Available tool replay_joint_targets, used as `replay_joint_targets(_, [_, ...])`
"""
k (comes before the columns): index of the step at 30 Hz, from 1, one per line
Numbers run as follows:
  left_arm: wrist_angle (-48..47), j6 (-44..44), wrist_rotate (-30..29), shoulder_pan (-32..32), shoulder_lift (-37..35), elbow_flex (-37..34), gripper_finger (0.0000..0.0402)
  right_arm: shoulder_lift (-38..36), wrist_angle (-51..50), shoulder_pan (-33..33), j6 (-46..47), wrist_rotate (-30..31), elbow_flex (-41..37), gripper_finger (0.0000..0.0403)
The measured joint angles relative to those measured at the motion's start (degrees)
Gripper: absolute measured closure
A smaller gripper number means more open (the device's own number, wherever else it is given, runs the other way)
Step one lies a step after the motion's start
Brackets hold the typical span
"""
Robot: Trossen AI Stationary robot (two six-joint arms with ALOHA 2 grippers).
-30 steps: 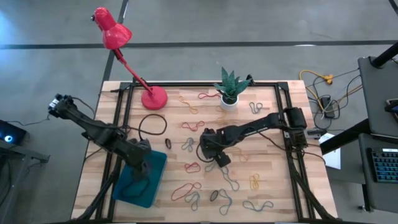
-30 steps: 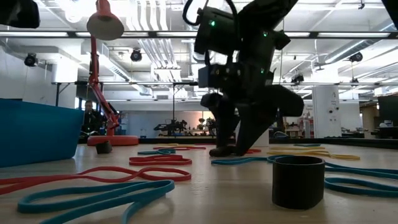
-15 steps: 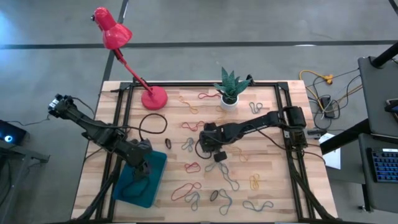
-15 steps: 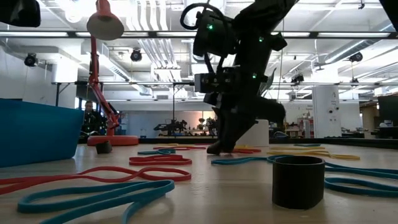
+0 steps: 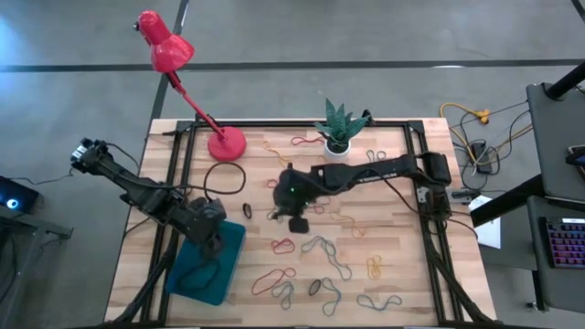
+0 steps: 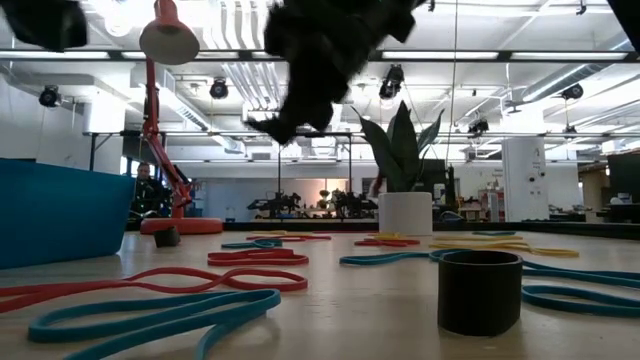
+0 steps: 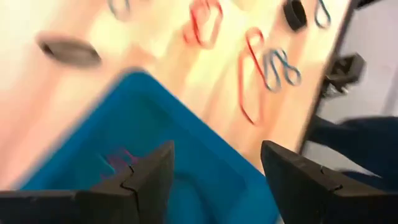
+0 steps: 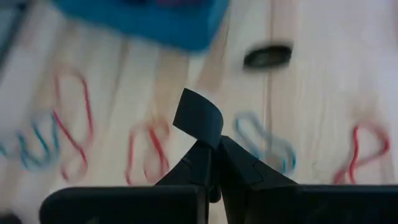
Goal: Pick and place rubber bands into bin
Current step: Put the black rubber band into the blue bin
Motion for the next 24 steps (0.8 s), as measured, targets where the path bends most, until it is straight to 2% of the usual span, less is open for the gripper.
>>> replay_joint_targets(4, [0.1,2.3,-11.2,0.6,0.0,0.0,0.0178,0.0,6.1,-1.2,6.1,-2.6,2.4,0.0394])
replay_joint_targets(8, [0.3,3.3,-19.6,1.0,-0.1,-0.1,0.0178,0.0,7.3,-1.2,9.4,-2.9,4.9,0.0394])
replay_joint_targets(13, [1.7,13.9,-27.9,2.2,2.0,-0.2,0.0178,0.1,8.5,-1.0,14.1,-5.2,6.8,0.0394])
replay_joint_targets(19, [10.1,37.5,-31.7,2.4,7.7,0.5,0.0178,0.1,9.1,-1.1,19.7,-5.9,8.1,0.0394])
replay_joint_targets(24, [9.9,42.2,-35.8,2.4,11.4,2.5,0.0178,0.1,8.6,-1.1,22.6,-7.0,7.8,0.0394])
